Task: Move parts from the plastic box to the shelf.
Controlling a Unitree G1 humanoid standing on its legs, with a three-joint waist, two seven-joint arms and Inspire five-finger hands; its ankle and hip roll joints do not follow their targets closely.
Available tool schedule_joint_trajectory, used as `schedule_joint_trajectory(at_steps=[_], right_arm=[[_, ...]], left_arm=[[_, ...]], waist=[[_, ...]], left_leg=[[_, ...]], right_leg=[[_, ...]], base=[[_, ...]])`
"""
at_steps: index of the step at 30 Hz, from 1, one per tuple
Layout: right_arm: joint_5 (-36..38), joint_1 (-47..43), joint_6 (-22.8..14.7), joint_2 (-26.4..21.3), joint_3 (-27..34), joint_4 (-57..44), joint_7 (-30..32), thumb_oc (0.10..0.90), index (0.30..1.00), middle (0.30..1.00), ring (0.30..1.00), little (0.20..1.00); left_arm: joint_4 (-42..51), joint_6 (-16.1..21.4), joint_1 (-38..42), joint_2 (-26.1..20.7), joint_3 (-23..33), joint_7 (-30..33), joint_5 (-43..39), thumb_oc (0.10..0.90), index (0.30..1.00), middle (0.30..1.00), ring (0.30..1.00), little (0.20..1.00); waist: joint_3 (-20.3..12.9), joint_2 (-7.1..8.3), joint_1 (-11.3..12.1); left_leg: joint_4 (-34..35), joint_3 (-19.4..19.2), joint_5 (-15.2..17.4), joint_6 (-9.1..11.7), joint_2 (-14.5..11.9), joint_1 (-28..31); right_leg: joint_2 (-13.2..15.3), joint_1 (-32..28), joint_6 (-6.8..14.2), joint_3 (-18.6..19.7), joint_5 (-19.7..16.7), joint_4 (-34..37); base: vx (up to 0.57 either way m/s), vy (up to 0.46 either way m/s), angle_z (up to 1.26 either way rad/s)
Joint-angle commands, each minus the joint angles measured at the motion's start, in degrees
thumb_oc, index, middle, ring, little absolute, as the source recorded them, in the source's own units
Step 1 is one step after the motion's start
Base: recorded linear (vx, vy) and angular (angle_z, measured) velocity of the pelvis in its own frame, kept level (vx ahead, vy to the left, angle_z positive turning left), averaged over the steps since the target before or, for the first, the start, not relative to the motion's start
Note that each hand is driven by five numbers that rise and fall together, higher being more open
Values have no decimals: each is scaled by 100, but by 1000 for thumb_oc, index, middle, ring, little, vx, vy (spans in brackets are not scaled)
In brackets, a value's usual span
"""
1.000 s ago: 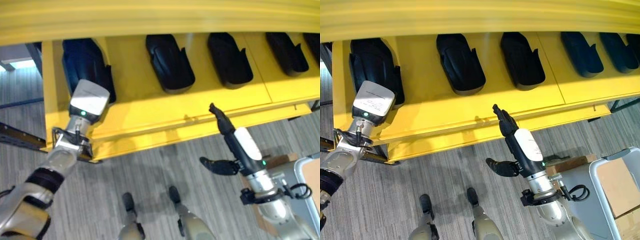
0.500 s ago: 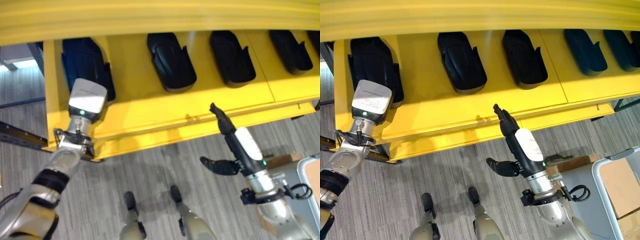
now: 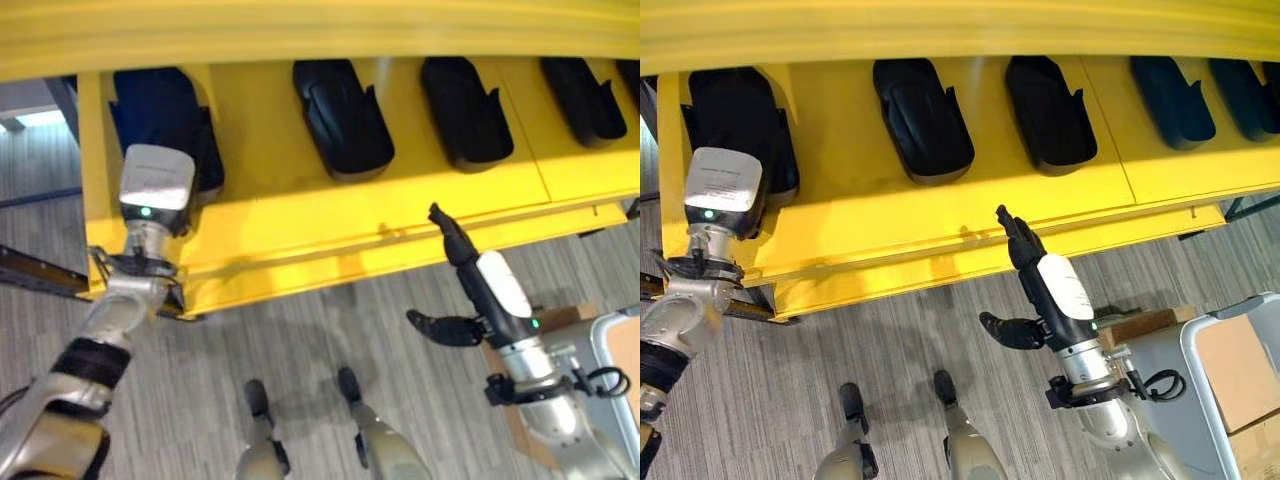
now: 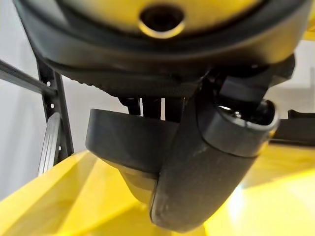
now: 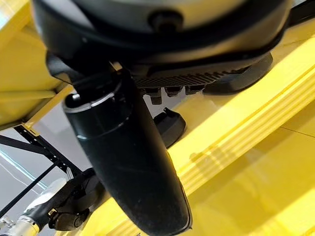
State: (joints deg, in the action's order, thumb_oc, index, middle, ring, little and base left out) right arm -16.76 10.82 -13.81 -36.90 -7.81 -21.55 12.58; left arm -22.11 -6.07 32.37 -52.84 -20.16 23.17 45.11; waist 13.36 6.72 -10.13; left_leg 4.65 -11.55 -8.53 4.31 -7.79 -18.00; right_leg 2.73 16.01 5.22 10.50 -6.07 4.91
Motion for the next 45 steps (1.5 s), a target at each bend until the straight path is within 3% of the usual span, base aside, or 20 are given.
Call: schedule_joint_trajectory(at_steps=[1, 15, 31, 40, 45], right_arm=[[333, -426, -273, 10, 588, -417, 115, 900, 1000, 1000, 1000, 1000], [475, -264, -285, 154, 733, -371, -137, 900, 1000, 1000, 1000, 1000], [490, -91, -286, 140, 906, -357, -251, 900, 1000, 1000, 1000, 1000], [429, -129, -271, 156, 952, -359, -228, 900, 1000, 1000, 1000, 1000], [413, -180, -229, 145, 1017, -374, -196, 900, 1000, 1000, 1000, 1000]], left_arm=[[2, 430, 260, -195, -96, -311, -462, 900, 1000, 1000, 1000, 1000], [1481, 1178, 162, -1517, -77, -1045, -1169, 900, 1000, 1000, 1000, 1000], [2264, 1524, -141, -2039, 84, -1417, -1769, 900, 1000, 1000, 1000, 1000], [2288, 1420, -641, -1572, 744, -1030, -1966, 900, 1000, 1000, 1000, 1000], [2558, 1474, -1244, -874, 1397, -803, -2440, 900, 1000, 1000, 1000, 1000]], waist=[[-56, -148, -137], [-149, -247, -81], [-225, -283, -43], [-279, -287, 15], [-338, -270, 47]], left_leg=[[-754, -83, 746, -140, 47, 193], [-693, -30, 742, -151, 67, 273], [-689, -8, 752, -146, 77, 369], [-666, 26, 754, -154, 96, 414], [-646, 44, 735, -166, 118, 440]], right_leg=[[-243, -241, -29, -177, 589, -506], [-199, -320, -4, -195, 572, -440], [-182, -421, 4, -189, 595, -416], [-156, -487, -9, -220, 623, -398], [-147, -515, -32, -213, 619, -383]], base=[[0, 0, 0], [0, 0, 0], [0, 0, 0], [0, 0, 0], [6, 6, 3]])
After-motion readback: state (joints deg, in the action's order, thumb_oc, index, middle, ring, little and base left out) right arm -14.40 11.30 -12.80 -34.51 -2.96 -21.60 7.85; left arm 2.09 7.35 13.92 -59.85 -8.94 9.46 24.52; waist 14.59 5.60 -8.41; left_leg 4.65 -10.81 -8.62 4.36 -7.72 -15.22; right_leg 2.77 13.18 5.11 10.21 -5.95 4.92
